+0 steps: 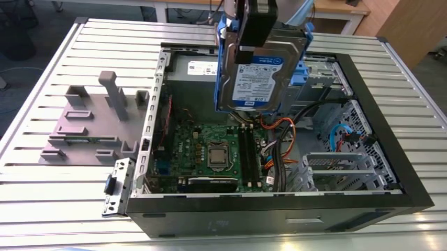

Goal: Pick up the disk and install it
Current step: 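Pick up the disk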

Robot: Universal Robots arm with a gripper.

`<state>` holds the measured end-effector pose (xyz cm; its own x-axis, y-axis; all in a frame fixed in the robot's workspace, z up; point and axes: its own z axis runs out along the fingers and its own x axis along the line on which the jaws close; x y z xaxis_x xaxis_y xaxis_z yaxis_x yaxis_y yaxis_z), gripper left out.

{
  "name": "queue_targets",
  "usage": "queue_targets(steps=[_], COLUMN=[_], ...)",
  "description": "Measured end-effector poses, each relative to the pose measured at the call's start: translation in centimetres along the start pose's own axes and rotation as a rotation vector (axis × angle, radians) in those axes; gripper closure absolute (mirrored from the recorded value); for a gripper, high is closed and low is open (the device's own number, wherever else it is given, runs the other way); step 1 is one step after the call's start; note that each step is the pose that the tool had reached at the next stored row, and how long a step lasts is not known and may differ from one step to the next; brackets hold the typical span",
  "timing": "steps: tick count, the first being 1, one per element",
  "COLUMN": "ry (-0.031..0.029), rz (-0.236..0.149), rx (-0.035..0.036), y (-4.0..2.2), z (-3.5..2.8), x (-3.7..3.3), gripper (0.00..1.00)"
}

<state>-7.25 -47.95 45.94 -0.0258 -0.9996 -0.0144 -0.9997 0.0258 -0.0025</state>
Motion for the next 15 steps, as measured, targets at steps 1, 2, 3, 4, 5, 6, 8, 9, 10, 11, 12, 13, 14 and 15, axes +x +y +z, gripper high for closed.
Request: queue_targets(steps=[1,2,3,4,5,6,8,9,10,11,12,13,14,15], ry=[0.0001,0.0001,0.0000,0.0000,0.0000,0.0000,0.0001,0.0000,0.0000,0.0000,-0.0001,0.0000,0.0000,0.0000], rz=[0.000,0.000,0.000,0.000,0.000,0.000,0.000,0.000,0.000,0.000,0.000,0.000,0.000,0.000], rx=[-0.0001,-0.0001,0.0000,0.0000,0.0000,0.0000,0.0000,0.0000,0.0000,0.0000,0.0000,0.0000,0.0000,0.0000], y=[0.00,-0.01,-0.01,-0.02,-0.02,-0.02,-0.03,-0.04,-0.04,-0.04,-0.05,-0.05,-0.06,-0.06], z=[-0.01,-0.01,0.00,0.00,0.00,0.00,-0.01,-0.01,-0.01,0.00,0.00,0.00,0.00,-0.01], x=[0.07,0.14,0.21,0.29,0.35,0.41,0.54,0.61,0.67,0.74,0.80,0.86,0.93,1.00], gripper=[0.63,0.63,0.63,0.63,0.63,0.63,0.63,0.63,0.63,0.63,0.63,0.63,0.63,0.63])
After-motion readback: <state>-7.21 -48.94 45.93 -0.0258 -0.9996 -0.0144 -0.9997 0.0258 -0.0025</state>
